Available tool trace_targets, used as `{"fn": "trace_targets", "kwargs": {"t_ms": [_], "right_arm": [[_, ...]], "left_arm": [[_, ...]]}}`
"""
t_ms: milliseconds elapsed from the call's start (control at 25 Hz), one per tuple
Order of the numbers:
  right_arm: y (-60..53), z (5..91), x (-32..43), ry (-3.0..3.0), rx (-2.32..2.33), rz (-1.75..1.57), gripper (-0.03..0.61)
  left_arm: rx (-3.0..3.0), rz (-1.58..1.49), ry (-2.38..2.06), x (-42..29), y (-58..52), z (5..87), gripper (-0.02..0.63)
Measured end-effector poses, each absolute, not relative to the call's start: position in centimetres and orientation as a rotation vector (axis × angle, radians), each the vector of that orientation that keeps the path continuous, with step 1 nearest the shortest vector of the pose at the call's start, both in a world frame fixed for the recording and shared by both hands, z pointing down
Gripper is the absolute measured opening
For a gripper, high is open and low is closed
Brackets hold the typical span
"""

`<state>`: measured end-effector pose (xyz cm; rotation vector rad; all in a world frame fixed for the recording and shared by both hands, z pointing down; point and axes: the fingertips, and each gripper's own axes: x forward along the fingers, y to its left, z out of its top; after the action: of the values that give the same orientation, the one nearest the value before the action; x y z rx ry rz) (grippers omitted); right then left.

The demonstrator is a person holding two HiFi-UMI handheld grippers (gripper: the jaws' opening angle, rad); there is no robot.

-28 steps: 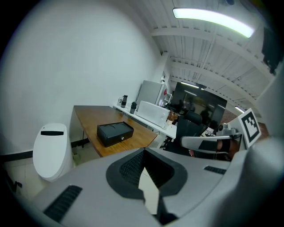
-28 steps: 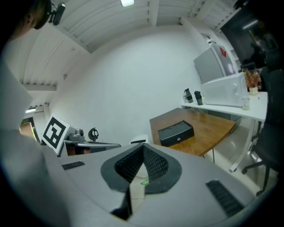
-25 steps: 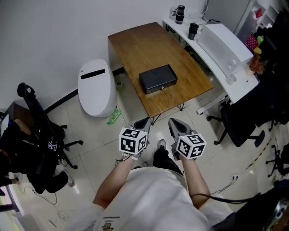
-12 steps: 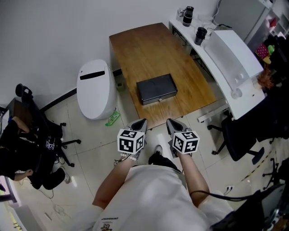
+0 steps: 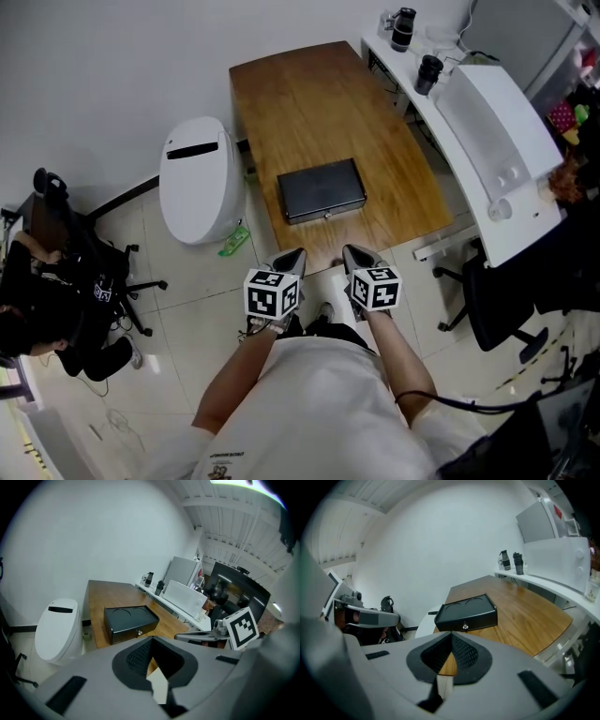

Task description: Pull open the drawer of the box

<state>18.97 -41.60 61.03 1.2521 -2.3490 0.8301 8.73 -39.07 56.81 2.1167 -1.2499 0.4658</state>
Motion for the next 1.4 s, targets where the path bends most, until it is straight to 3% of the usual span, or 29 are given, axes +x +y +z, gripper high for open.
{"fn": "trace_targets", "kwargs": {"t_ms": [1400], "right_arm": [[-49.4, 71.1, 16.1, -2.119, 1.341, 0.887, 0.081]], "left_arm": [[2.095, 0.574, -1.019, 7.4, -44.6, 63.6, -0.002]]}}
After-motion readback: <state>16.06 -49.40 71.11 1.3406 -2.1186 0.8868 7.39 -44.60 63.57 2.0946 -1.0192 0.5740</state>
